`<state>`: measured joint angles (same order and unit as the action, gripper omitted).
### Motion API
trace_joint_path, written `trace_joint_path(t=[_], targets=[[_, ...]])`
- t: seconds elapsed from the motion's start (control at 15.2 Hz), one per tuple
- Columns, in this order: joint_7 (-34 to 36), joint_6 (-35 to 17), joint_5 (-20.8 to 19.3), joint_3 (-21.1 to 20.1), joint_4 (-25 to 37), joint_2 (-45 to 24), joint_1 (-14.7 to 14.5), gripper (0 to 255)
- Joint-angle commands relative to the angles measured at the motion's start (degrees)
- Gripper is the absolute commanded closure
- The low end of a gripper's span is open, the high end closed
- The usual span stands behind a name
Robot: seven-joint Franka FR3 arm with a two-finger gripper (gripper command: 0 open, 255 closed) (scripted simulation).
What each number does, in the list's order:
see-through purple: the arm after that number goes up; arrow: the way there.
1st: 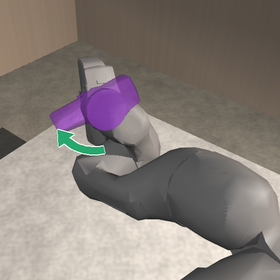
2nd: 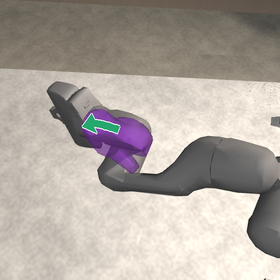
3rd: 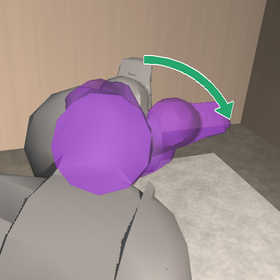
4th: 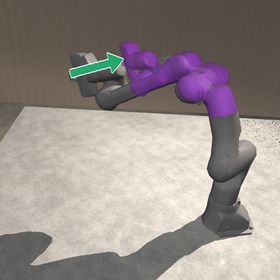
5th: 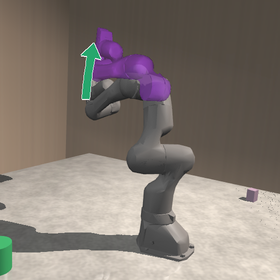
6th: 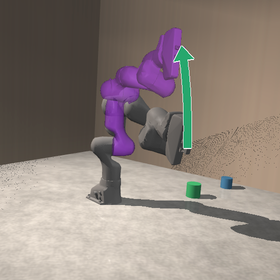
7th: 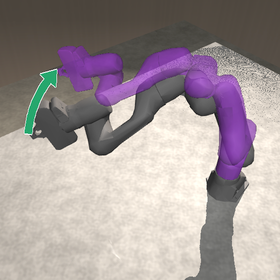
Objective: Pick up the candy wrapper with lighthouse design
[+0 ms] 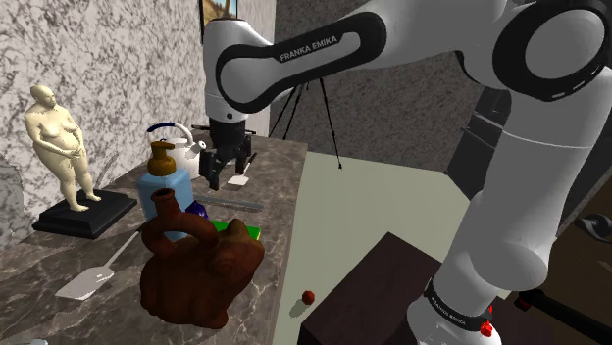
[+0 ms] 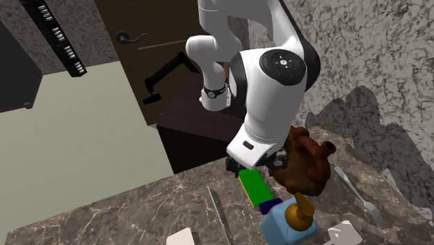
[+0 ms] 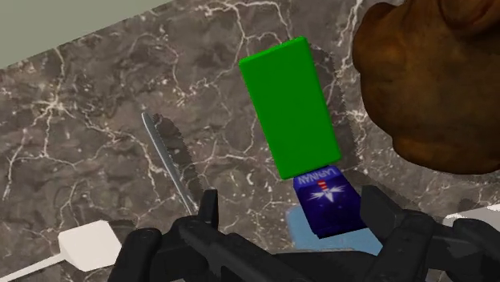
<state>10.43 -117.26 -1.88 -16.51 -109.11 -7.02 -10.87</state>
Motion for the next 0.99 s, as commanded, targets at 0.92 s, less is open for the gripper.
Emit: trace_joint_path(t=[0.92], targets=[[4.3,-3.7,-5.8,-1.0,10.2,-16.7,-5.0,0]])
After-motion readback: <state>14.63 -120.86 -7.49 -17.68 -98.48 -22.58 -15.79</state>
